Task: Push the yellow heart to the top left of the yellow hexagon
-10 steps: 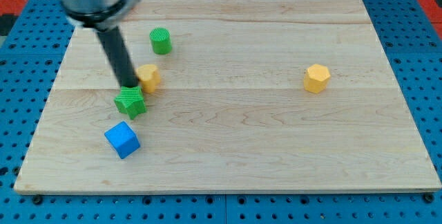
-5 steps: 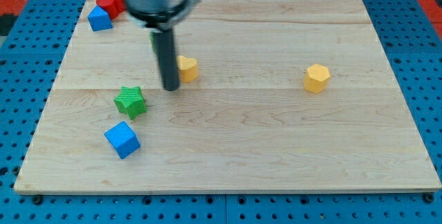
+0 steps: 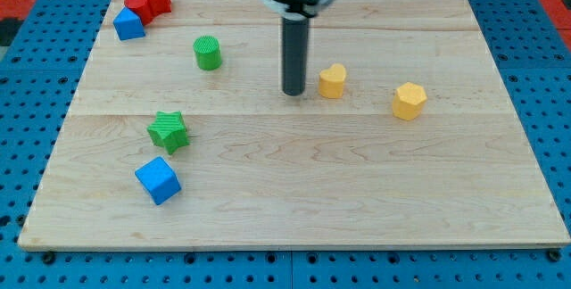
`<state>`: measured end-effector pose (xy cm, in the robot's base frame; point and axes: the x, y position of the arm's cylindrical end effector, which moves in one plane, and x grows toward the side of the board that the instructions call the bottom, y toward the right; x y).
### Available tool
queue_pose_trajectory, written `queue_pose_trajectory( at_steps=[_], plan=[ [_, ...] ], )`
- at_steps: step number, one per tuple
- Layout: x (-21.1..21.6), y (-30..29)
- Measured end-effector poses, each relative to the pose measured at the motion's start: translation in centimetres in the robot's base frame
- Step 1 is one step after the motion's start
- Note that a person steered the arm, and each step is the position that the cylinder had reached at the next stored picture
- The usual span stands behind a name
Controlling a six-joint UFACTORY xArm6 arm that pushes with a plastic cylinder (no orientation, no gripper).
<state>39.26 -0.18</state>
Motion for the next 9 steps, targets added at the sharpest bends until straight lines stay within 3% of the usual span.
queue_pose_trajectory(
  at_steps=[1, 3, 4, 5, 6, 7, 9],
  plan=[
    [-2.9, 4.7],
    [-0.3, 18.0],
    [-8.1, 16.0],
    [-13.1, 7.5],
    [-15.5, -3.1],
    [-15.6, -12.1],
    [-15.0, -20.6]
  ],
)
